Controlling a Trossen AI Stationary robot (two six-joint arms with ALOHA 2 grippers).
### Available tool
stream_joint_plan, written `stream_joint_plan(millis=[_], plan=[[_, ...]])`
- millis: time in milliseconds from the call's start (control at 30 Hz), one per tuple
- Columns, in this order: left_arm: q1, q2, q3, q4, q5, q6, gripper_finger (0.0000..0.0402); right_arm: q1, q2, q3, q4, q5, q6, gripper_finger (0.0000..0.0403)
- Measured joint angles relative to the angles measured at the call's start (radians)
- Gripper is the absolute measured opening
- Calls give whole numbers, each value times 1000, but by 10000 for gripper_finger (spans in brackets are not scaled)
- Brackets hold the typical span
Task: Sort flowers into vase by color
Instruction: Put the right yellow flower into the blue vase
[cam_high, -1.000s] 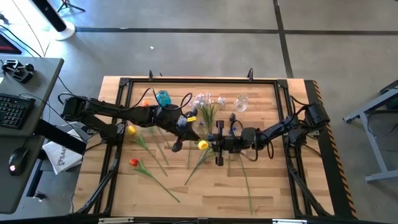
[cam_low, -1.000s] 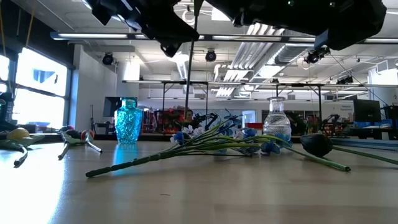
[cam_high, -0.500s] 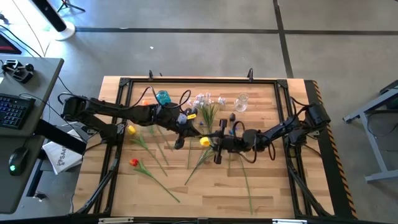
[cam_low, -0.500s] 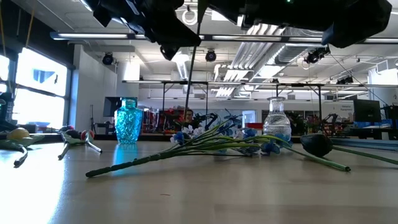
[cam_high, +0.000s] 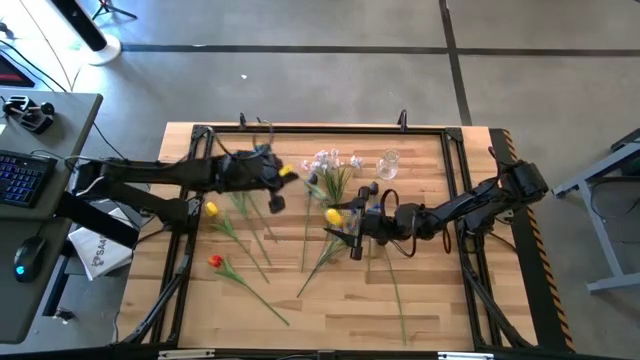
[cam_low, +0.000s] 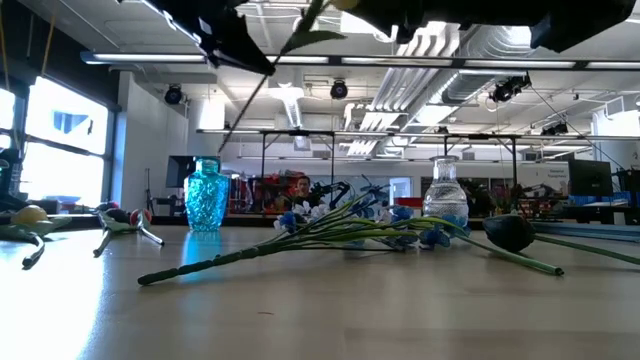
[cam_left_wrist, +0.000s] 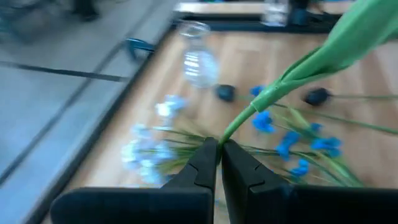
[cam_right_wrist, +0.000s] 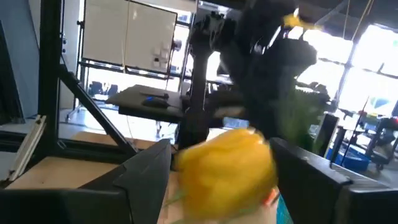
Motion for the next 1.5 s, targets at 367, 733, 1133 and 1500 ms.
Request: stream_joint_plan(millis=[367,733,1133,1500], plan=[[69,-207,-1,-151,-154,5,0,75,-51,0,-22,15,-50,261],[201,-310,-179,222,-130,166,0,146,-80,0,-74,53,-96,261],[438,-445,-549,786,134,139,0,137,-79,0,-84,51,-93,261],[515,-434,-649,854,180,58,0,126,-79,0,-61,31,-88,261]])
